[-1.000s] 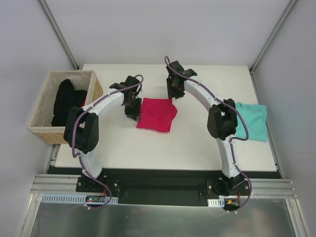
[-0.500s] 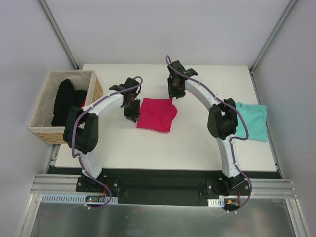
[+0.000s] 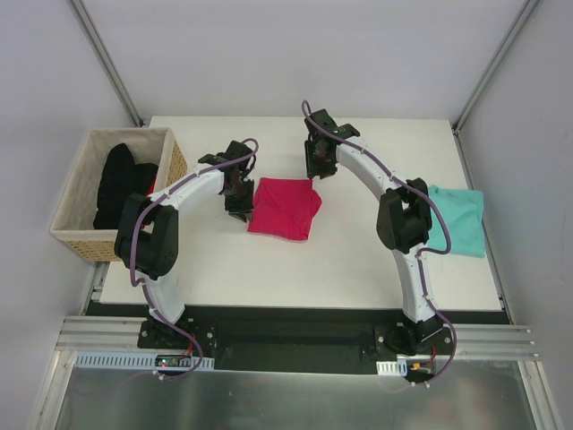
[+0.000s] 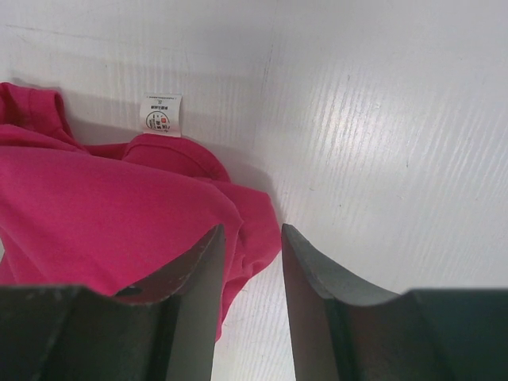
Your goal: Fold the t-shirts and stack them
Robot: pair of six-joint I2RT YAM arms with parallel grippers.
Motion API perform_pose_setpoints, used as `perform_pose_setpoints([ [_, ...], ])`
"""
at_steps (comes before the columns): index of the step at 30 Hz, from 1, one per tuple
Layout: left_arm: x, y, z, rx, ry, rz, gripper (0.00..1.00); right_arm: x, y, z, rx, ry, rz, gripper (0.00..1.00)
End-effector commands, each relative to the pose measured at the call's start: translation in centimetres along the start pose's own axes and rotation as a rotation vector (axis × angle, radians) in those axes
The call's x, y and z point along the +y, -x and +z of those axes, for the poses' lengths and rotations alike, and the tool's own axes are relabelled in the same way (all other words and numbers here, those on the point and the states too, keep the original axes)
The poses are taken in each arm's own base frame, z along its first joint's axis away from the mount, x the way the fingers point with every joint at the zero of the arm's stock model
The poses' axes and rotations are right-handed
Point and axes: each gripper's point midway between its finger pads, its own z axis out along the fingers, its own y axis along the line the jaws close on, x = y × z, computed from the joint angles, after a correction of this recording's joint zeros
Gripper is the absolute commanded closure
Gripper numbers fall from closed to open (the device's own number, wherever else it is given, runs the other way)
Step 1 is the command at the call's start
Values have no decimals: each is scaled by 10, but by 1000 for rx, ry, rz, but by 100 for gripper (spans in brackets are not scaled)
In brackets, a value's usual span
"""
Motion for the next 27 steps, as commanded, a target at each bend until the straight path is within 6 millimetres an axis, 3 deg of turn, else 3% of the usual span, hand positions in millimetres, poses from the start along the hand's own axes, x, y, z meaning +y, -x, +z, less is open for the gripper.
perform_pose_setpoints([
  [1, -4, 4, -12, -44, -6, 5, 80, 4, 18, -23, -58, 33, 11, 62],
  [27, -3, 5, -2, -29, -7, 14, 80, 5, 15, -19, -47, 36, 21, 62],
])
